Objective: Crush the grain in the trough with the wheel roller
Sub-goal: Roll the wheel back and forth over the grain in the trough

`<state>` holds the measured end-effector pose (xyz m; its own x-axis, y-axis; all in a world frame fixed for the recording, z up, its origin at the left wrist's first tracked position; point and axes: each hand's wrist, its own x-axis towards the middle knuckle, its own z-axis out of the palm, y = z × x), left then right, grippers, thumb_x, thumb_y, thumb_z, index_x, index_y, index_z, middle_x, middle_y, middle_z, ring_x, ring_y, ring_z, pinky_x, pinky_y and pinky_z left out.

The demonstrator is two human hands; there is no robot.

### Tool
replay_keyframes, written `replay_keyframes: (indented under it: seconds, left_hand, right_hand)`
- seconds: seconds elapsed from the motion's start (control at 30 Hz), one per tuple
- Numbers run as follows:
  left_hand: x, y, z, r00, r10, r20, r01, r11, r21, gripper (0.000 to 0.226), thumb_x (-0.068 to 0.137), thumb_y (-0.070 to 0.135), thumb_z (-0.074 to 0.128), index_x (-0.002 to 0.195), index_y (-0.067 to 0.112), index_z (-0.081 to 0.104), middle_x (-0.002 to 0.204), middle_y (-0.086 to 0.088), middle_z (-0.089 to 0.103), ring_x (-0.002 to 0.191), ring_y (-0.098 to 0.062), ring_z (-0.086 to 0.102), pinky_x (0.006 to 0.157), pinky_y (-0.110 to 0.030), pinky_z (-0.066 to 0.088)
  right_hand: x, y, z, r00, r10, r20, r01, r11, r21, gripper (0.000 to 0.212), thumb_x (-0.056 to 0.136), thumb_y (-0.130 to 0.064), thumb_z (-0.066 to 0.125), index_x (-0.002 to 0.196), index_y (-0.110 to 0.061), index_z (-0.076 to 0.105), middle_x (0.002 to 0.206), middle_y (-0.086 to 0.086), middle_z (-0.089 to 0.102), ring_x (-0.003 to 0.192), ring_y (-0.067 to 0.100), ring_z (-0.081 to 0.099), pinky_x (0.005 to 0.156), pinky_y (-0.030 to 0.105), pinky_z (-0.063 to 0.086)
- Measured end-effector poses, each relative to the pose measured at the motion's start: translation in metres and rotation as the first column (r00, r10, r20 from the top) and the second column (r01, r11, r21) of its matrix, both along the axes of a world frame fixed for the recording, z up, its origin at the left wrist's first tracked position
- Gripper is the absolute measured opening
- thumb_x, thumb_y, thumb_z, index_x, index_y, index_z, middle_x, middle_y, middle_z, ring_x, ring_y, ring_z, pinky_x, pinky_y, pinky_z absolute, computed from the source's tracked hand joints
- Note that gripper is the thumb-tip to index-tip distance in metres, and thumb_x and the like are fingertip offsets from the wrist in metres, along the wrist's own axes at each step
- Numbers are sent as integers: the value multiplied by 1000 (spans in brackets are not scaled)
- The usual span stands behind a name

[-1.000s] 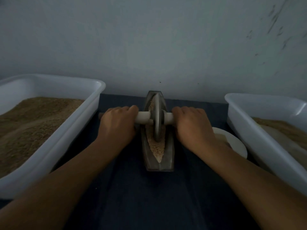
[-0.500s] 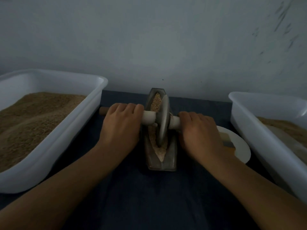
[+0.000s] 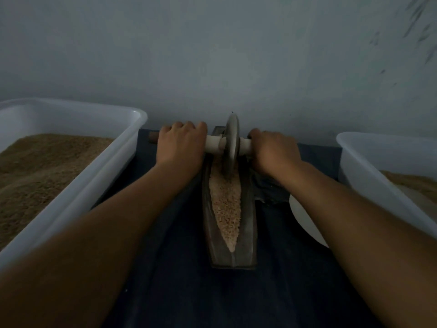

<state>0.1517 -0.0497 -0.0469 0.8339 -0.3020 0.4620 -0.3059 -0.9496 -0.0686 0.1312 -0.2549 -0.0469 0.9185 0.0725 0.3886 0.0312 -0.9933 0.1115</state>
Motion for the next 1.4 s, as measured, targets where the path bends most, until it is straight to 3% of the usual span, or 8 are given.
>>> replay_keyframes:
  seconds: [0.13, 0.33, 0.43, 0.57, 0.77, 1.0, 1.2, 1.4]
  left_hand:
    - [-11, 3, -5, 1000, -14, 21, 13, 1000, 18, 26, 86, 23, 64, 107, 18, 50, 101, -6, 64, 91, -28, 61, 79, -39, 40]
    - [-52, 17, -18, 994, -68, 86, 69, 998, -13, 26, 82, 26, 67, 101, 21, 50, 94, -2, 64, 84, -22, 60, 78, -35, 41]
    - [-75, 28, -24, 990, -114, 79, 119, 991, -59, 34, 76, 21, 74, 104, 22, 55, 96, -1, 64, 85, -21, 60, 81, -36, 44]
    - [-105, 40, -15, 987, -162, 22, 163, 983, -79, 49, 73, 24, 79, 117, 25, 56, 108, 2, 65, 97, -19, 61, 90, -37, 44]
    - [-136, 46, -2, 980, -193, 43, 196, 977, -85, 52, 71, 22, 81, 119, 24, 60, 109, 3, 67, 99, -20, 63, 90, -37, 47]
    - [-110, 34, -19, 984, -161, 82, 162, 987, 0, 63, 75, 27, 77, 131, 21, 48, 126, -1, 59, 112, -21, 57, 103, -38, 39]
    - [-52, 15, -19, 993, -101, 65, 99, 995, 33, 54, 80, 31, 71, 126, 23, 44, 120, -2, 57, 107, -24, 56, 95, -40, 41]
    - [-2, 4, 5, 995, -98, -16, 99, 993, 66, 44, 84, 29, 68, 122, 22, 49, 117, -8, 58, 107, -31, 55, 87, -44, 43]
  right_hand:
    - [-17, 3, -6, 998, 15, 60, -14, 999, -30, 22, 89, -25, 64, 105, -13, 55, 97, 8, 65, 85, 30, 62, 58, 31, 26]
    - [-61, 10, -13, 994, 42, 98, -38, 998, -45, 12, 89, -22, 61, 93, -17, 52, 89, 2, 60, 81, 25, 56, 66, 33, 21]
    - [-87, 16, -12, 989, 74, 125, -67, 996, -58, 9, 89, -19, 59, 97, -18, 55, 91, 1, 60, 83, 23, 54, 70, 34, 27]
    - [-124, 20, -10, 986, 123, 112, -115, 991, -69, 30, 86, -20, 66, 114, -15, 60, 100, 5, 64, 91, 26, 59, 82, 40, 44]
    - [-158, 19, -6, 983, 142, 115, -139, 990, -29, 50, 76, -20, 77, 122, -10, 62, 108, 10, 67, 97, 30, 63, 86, 43, 48]
    - [-125, 15, -19, 980, 134, 144, -130, 991, -41, 30, 84, -19, 68, 112, -10, 63, 97, 9, 64, 87, 28, 60, 79, 41, 45]
    - [-56, 8, -15, 994, 59, 93, -55, 998, -39, 24, 87, -23, 63, 108, -11, 58, 100, 9, 63, 89, 31, 58, 68, 34, 25]
    - [-6, -1, -1, 999, 33, -36, -32, 999, 17, 33, 86, -33, 68, 111, -13, 57, 106, 11, 63, 93, 34, 61, 65, 36, 44]
